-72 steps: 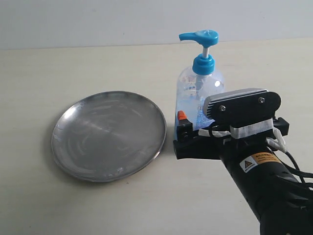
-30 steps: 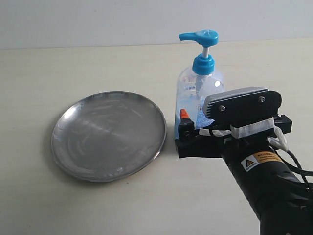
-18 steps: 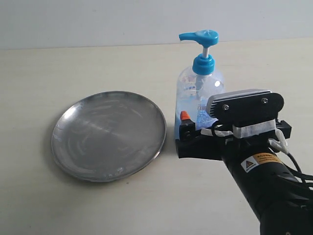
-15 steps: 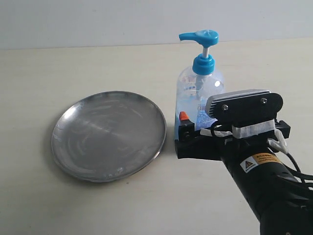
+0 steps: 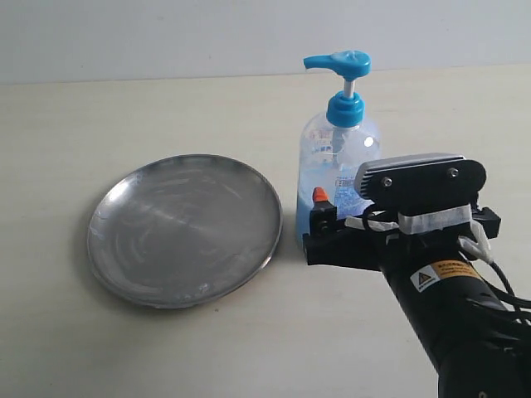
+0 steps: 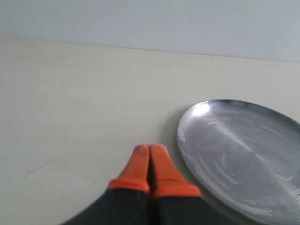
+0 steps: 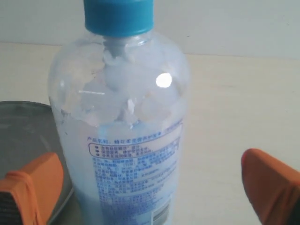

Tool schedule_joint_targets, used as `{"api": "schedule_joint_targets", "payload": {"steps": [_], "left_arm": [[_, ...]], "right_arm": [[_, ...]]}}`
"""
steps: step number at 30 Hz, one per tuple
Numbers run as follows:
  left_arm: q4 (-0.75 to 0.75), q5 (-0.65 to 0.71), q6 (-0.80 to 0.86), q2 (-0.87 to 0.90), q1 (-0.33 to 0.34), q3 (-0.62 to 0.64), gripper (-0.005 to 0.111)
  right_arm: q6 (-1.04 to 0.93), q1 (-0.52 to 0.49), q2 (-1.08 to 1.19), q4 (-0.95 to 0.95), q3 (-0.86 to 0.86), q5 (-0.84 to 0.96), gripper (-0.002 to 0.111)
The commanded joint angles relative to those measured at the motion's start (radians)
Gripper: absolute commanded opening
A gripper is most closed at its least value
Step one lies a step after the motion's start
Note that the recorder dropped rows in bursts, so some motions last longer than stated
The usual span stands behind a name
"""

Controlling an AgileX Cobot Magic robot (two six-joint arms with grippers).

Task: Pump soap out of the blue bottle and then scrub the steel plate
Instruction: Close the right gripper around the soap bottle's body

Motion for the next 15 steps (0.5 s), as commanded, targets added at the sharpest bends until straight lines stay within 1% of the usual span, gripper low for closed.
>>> {"api": "schedule_joint_targets", "payload": {"steps": [1, 3, 9, 11, 15], "left_arm": [[0.001, -0.009, -0.001, -0.006, 0.002, 0.004, 0.0], [0.001, -0.009, -0.001, -0.006, 0.002, 0.004, 0.0], [0.001, -0.009, -0.001, -0.006, 0.002, 0.004, 0.0], [0.001, -0.009, -0.001, -0.006, 0.002, 0.004, 0.0], [0.001, -0.009, -0.001, -0.006, 0.002, 0.004, 0.0]], "right_arm": [[0.001, -0.007, 0.004, 0.007, 0.001, -0.023, 0.105], [0.001, -0.007, 0.004, -0.011, 0.001, -0.022, 0.105], [-0.015, -0.007, 0.004, -0.155, 0.001, -0.001, 0.105], [-0.045, -0.007, 0.004, -0.162, 0.001, -0.001, 0.105], [-0.054, -0.007, 0.004, -0.112, 0.001, 0.003, 0.105]]}}
